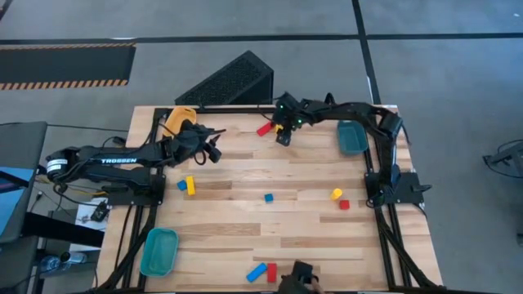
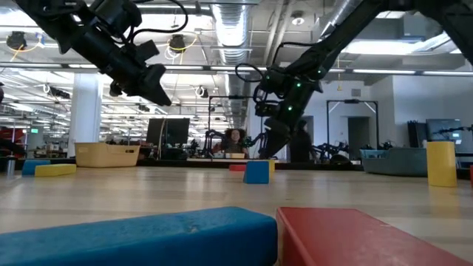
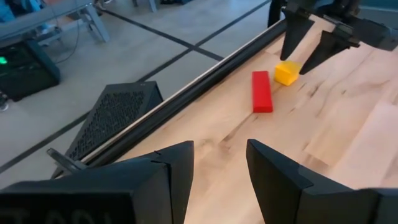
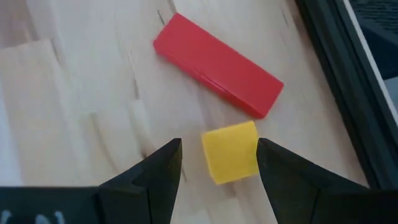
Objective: Sort & place blocks by color
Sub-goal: Put the top center yellow block into the yellow bin
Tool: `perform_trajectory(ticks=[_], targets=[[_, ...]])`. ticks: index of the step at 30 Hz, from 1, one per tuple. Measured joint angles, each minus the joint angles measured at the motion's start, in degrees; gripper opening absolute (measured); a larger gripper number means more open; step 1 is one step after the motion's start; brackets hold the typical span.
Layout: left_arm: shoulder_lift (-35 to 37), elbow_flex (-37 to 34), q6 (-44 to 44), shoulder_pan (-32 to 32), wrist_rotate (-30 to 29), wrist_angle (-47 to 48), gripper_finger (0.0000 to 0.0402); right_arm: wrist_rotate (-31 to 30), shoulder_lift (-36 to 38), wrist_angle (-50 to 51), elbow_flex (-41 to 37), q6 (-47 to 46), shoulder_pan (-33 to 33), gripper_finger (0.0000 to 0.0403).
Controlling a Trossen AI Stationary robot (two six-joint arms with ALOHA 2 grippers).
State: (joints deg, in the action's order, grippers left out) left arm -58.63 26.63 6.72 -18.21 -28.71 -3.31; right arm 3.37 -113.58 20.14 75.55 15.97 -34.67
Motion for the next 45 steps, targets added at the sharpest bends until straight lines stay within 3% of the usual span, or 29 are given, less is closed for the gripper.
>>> perform_trajectory(ticks=[11,18,20,26,30,35,39,42,45], targets=[[-0.7,0.0,-0.6,-1.2,0.4,0.2,0.0138,5.9,-5.5,4.9,3.9,3.7,-3.1,0.022],[-0.7,0.0,-1.0,-2.2,-0.1,0.0,0.0138,5.6,-5.5,4.2,3.9,4.1,-2.9,0.0143],[-0.7,0.0,-1.0,-2.2,-1.5,-0.1,0.0138,5.6,-5.1,3.7,3.9,4.2,-2.8,0.0124],[-0.7,0.0,-1.4,-2.2,-9.9,-0.9,0.0138,6.4,-2.8,4.1,3.9,4.0,-2.9,0.0124],[-0.7,0.0,-4.9,-2.2,-12.4,-5.9,0.0138,12.2,1.7,1.6,0.8,3.2,-2.8,0.0124],[-2.3,0.0,-11.1,-2.2,-0.6,-16.9,0.0144,13.3,12.1,-17.2,-14.8,-1.2,-1.1,0.0125],[-10.0,0.0,-15.1,-2.2,11.9,-32.7,0.0171,10.8,19.8,-33.4,-27.9,-7.0,1.7,0.0125],[-19.2,0.2,-12.7,-2.1,17.9,-46.9,0.0202,1.4,24.4,-39.4,-34.2,-7.9,6.2,0.0125],[-28.0,2.5,-6.5,-2.2,20.3,-56.5,0.0232,-12.1,27.5,-40.2,-37.5,-3.7,12.6,0.0125]])
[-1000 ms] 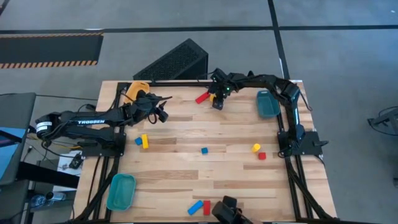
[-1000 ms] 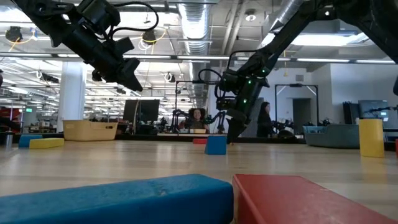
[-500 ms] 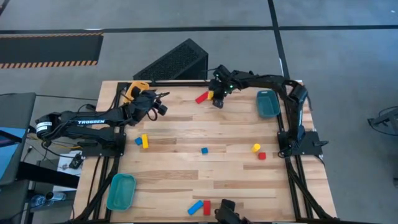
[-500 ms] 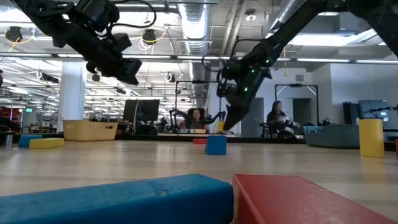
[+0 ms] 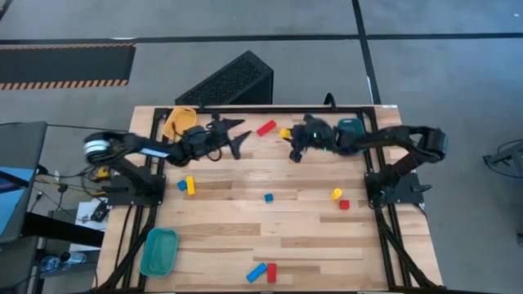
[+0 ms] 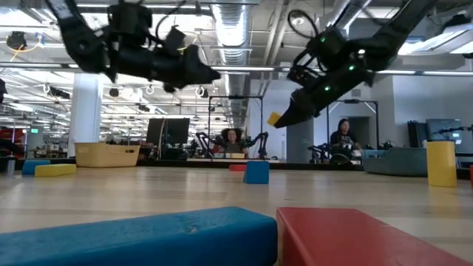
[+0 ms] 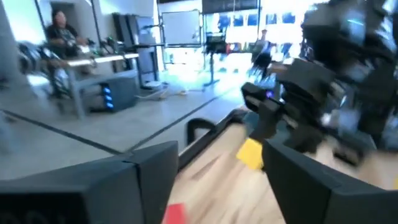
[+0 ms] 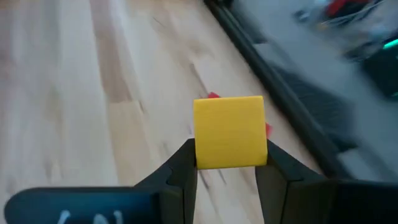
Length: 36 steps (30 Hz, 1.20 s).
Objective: Sort & place blocks by color
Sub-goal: Put the top center yellow block into the yellow bin
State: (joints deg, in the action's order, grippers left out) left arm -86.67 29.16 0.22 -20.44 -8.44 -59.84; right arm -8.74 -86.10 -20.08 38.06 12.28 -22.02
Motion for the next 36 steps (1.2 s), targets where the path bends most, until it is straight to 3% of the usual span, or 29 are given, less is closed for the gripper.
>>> perform_trajectory(ticks=[5,9,13,28,36], targets=[[-10.0,8.6,12.3,-1.2,10.7,0.1,0.026,-17.9,1.2,-3.6,-1.8,3.4,9.7,0.0125],[-15.6,16.1,17.8,-1.6,21.6,5.9,0.0263,-22.5,0.7,-6.6,-1.9,9.0,15.2,0.0126],[-18.1,20.6,18.7,-1.0,26.9,12.3,0.0264,-28.4,0.6,-9.0,-1.9,13.6,19.4,0.0126],[-18.5,23.0,17.8,2.4,27.2,13.4,0.0259,-29.8,0.6,-9.6,0.2,15.2,22.5,0.0142],[-18.5,23.0,20.1,2.5,24.7,12.6,0.019,-29.7,0.6,-9.1,0.9,15.3,23.7,0.0143]])
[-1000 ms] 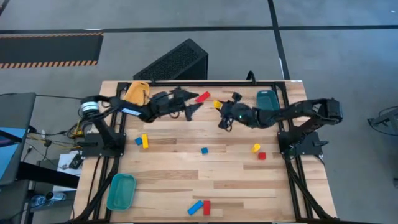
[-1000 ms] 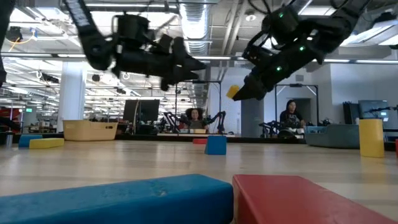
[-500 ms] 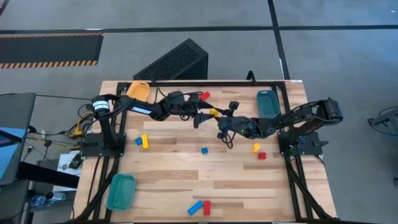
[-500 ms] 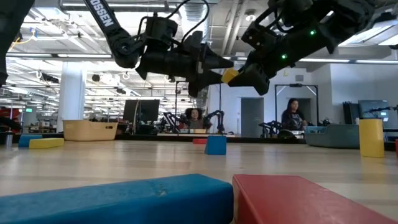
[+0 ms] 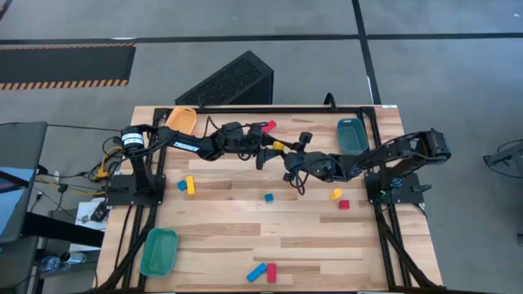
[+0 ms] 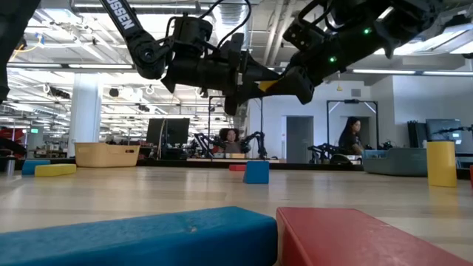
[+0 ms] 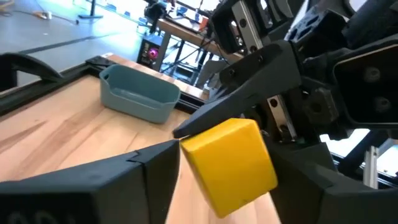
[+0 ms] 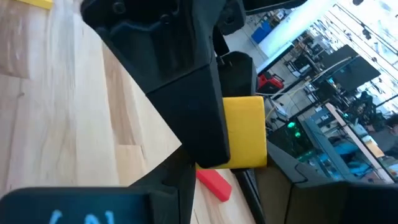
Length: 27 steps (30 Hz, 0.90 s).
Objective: Sort & place blocks by color
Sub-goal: Put the top center yellow block into the yellow bin
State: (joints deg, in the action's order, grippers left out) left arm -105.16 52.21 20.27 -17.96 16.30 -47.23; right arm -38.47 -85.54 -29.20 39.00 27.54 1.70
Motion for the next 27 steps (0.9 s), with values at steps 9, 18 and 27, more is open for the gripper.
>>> perform_trajectory(ticks=[9,18,27], targets=[[0.2,-0.1,-1.6,-0.5,0.5,2.1,0.0116,0.8,0.0,1.1,0.3,-1.6,1.3,0.017],[10.2,0.0,-12.1,-2.7,-16.2,24.3,0.0102,-2.5,1.8,3.9,1.1,-5.4,3.5,0.0236],[27.8,-10.4,-18.2,-5.8,-43.2,37.3,0.0111,4.0,6.8,8.6,1.1,-12.1,3.0,0.0238]])
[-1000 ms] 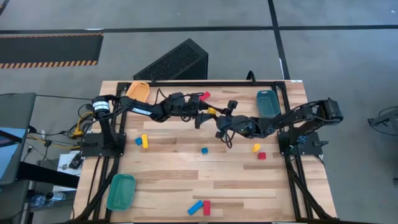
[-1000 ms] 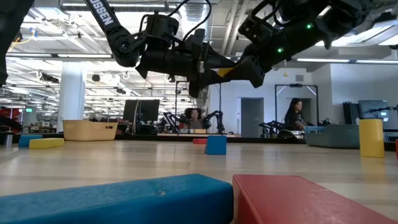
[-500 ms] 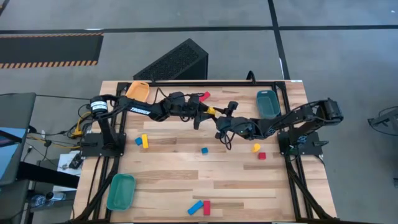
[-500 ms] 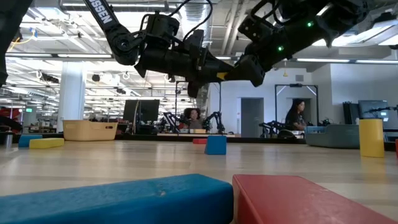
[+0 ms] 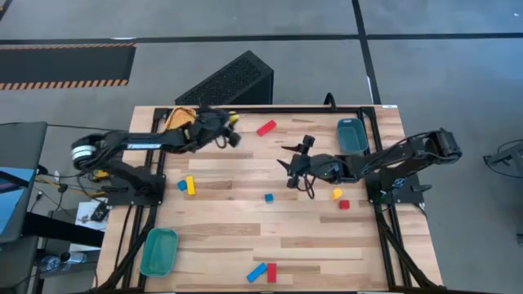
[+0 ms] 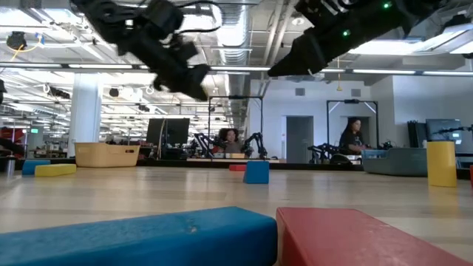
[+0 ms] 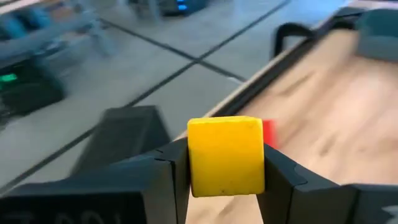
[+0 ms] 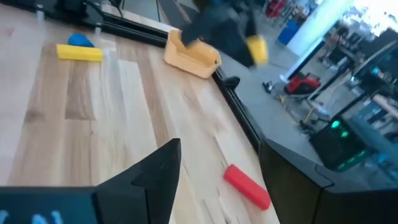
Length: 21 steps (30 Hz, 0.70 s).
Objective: Sort & place blocks by color
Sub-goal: Put the top center yellow block into the yellow bin
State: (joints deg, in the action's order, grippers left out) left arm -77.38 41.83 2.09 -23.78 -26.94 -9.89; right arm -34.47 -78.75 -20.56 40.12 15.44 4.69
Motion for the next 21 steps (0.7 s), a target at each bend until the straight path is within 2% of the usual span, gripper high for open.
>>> perform_trajectory(ticks=[4,6,9,13,21], targets=[[6.5,-6.6,6.3,-6.2,-6.8,4.4,0.0108,5.5,0.5,3.1,0.0,-3.2,-2.4,0.0239],[9.3,-8.0,14.9,-9.1,-10.4,11.2,0.0107,10.1,0.5,5.0,0.0,-4.9,-4.0,0.0239],[11.3,-8.1,23.5,-13.5,-10.6,22.4,0.0115,14.8,-0.6,5.6,-0.1,-7.5,-6.6,0.0239],[11.4,-8.0,26.1,-17.5,-8.9,28.0,0.0132,16.9,-2.3,4.8,-0.1,-8.1,-9.1,0.024],[6.4,-8.0,24.1,-22.3,-6.5,28.0,0.0127,19.8,-3.1,4.9,-0.1,-9.6,-12.4,0.024]])
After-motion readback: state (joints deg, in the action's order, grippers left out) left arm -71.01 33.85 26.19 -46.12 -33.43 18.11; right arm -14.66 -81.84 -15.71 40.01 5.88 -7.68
